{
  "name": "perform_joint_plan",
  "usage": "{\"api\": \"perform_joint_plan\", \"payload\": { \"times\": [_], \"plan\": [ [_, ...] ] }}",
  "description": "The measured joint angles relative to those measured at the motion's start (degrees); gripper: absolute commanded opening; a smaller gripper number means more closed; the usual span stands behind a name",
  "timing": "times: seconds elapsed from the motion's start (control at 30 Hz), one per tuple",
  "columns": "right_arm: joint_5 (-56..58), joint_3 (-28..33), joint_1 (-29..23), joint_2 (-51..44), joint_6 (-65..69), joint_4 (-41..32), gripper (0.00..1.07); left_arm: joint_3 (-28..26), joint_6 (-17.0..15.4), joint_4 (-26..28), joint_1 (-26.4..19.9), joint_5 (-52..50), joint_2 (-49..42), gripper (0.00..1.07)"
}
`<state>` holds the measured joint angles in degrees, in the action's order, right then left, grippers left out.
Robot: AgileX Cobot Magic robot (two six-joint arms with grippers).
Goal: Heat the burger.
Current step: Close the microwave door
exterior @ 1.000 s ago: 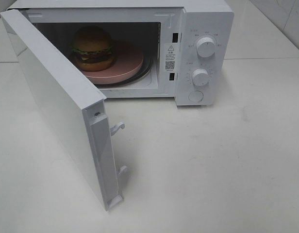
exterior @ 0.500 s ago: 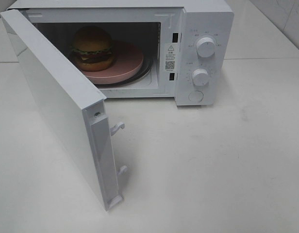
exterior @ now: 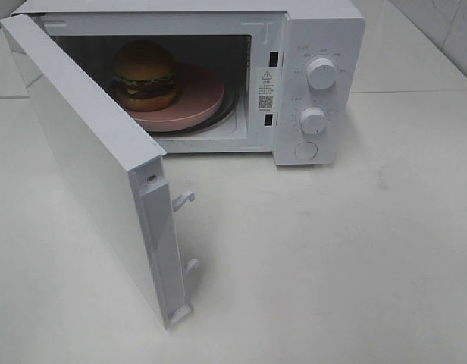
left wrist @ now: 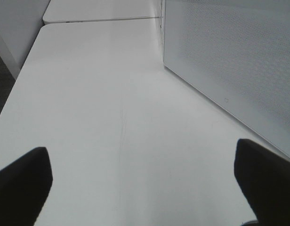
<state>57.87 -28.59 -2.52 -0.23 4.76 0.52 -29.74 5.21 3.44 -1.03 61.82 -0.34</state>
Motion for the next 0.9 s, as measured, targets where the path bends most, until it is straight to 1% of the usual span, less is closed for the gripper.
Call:
{"api": "perform_joint_plan", "payload": {
  "times": [0.9],
  "plan": [
    [-0.1,0.0,0.0,0.0,0.0,0.0,0.76,0.0,0.0,0.0,0.0,0.0,0.0,0.98]
  ]
}}
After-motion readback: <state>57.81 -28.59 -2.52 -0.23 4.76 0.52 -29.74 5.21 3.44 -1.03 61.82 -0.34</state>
